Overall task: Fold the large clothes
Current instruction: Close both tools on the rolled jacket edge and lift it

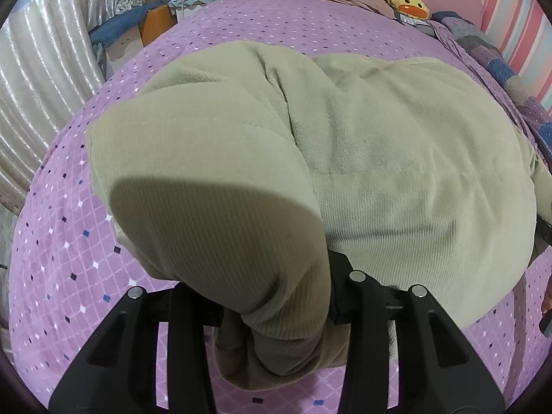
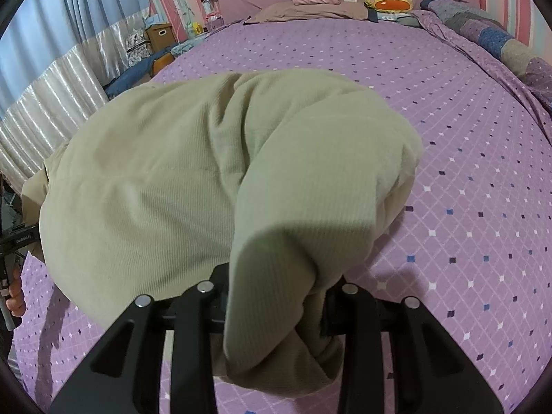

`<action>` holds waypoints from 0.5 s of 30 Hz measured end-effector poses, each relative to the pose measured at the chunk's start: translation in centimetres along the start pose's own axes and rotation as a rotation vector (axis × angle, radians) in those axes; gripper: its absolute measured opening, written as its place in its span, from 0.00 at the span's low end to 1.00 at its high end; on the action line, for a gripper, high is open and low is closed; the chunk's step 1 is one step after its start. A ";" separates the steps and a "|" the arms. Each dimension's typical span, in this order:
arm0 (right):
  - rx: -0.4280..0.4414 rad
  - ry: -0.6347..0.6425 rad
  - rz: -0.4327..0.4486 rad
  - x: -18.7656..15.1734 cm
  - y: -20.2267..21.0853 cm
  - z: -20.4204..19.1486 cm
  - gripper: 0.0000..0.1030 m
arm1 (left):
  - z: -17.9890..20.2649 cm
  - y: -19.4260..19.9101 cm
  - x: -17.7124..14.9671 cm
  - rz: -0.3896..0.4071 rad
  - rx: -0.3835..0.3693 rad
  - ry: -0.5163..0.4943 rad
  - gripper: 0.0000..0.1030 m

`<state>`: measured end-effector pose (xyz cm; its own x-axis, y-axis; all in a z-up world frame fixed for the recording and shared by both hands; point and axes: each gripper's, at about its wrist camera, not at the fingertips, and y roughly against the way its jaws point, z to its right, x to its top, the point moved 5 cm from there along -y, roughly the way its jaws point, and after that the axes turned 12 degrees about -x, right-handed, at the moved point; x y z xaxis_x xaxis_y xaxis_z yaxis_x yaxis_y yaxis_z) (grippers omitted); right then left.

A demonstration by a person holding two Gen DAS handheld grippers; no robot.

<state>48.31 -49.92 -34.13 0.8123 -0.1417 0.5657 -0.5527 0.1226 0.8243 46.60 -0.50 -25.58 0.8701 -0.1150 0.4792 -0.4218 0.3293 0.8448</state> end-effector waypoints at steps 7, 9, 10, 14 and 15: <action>-0.009 0.004 0.002 0.1 0.1 -0.3 0.33 | 0.4 0.1 0.3 -0.011 0.014 -0.010 0.36; -0.005 0.000 0.000 0.0 0.1 -0.3 0.33 | 0.5 0.0 0.3 -0.015 0.012 -0.009 0.36; -0.005 0.000 -0.001 0.0 0.0 -0.3 0.33 | 0.5 0.0 0.4 -0.016 0.011 -0.008 0.36; 0.002 -0.004 -0.010 -0.1 -0.3 -0.2 0.33 | 0.4 -0.3 0.5 -0.020 0.008 -0.008 0.37; 0.004 -0.007 -0.010 -0.2 -0.5 -0.1 0.33 | 0.4 -0.3 0.6 -0.020 0.006 -0.008 0.37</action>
<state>48.44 -49.84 -34.61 0.8166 -0.1500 0.5574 -0.5450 0.1175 0.8302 47.14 -1.08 -25.49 0.8765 -0.1291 0.4637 -0.4055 0.3210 0.8559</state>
